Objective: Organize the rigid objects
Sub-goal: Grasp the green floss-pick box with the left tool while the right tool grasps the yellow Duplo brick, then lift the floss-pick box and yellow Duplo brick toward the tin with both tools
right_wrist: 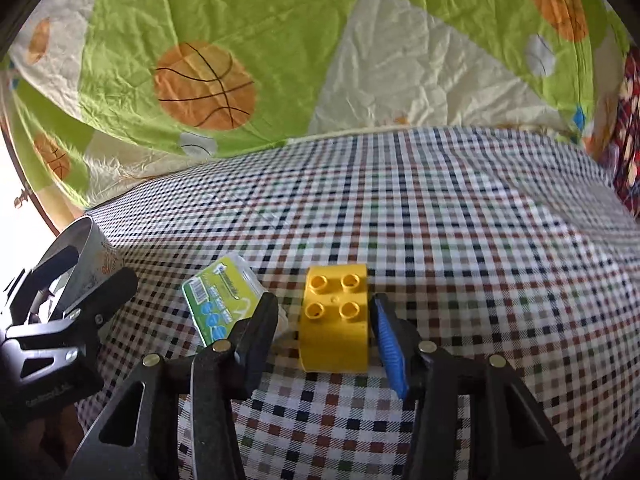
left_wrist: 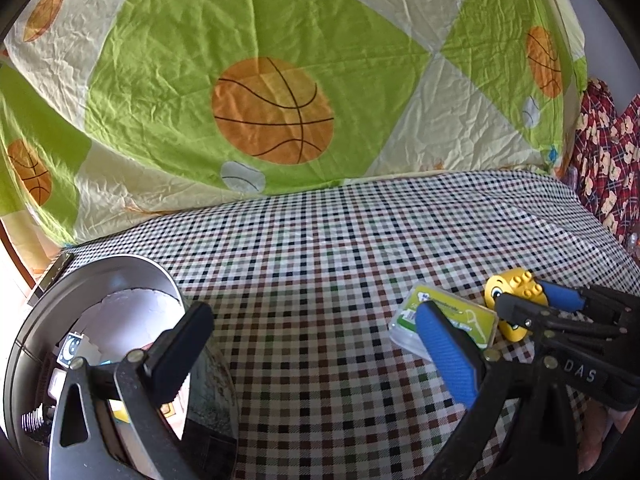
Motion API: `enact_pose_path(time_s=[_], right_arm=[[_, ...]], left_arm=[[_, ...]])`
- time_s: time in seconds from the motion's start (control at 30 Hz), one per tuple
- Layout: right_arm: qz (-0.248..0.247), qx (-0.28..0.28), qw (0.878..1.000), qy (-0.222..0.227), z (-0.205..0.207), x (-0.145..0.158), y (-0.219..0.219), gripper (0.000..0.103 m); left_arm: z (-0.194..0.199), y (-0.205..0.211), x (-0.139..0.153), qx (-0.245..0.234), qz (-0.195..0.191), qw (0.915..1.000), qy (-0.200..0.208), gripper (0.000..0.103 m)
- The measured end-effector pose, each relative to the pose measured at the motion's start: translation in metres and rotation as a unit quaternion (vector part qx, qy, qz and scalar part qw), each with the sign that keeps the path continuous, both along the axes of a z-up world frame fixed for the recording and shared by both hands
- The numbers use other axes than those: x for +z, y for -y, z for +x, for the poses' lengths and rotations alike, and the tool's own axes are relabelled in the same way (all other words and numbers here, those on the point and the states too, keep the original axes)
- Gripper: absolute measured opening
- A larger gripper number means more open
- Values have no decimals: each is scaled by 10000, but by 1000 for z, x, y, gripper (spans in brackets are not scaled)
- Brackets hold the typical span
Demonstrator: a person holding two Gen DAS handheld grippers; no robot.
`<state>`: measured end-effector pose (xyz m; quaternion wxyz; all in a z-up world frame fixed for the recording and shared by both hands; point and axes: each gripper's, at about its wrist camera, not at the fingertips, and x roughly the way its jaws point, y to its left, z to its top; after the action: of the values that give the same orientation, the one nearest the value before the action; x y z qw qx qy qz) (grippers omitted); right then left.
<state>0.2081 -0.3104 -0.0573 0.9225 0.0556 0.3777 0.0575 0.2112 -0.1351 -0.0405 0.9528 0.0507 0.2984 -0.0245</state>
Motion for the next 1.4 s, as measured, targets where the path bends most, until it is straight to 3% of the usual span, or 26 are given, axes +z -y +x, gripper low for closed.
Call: enact_pose_path(time_s=[0.27,0.33,0.4,0.43,0.7,0.9,1.07,1.17,1.27,1.4], right_arm=[[71,-221,9991,-363,12,-9,10,51],[28,-161,9988,-456,15,-12,8,50],[-6,-122,9987,-503,14,-14,7,36],[-38,-136,9987,-486,13,-13,7,34],[41,-788,9961,-399,-2,-9,42,34],[26,-833,9957,-409,0,-9,43,34],[-55,-791,9960,-413,4,-10,37,34],[-87,-764,9962,-415,5,-10,35,34],[-130,-695,9969,-352,4,-8,30,34],[-170,-599,9978,-241,3,-5,26,34]], left_arm=[[1,2,-1,-102,-81,9999,-80,103],[1,11,-2,-280,-12,9996,-97,103],[6,18,-5,-465,-30,9986,-256,103],[9,22,-8,-525,-40,9981,-321,103],[13,42,-18,-1309,-259,9891,-625,103],[16,65,-30,-1625,178,9831,-829,103],[26,75,-33,-1658,277,9814,-928,103],[34,80,-40,-1743,310,9768,-1202,102],[38,78,-42,-1746,148,9754,-1339,86],[41,62,-41,-1618,-247,9771,-1359,86]])
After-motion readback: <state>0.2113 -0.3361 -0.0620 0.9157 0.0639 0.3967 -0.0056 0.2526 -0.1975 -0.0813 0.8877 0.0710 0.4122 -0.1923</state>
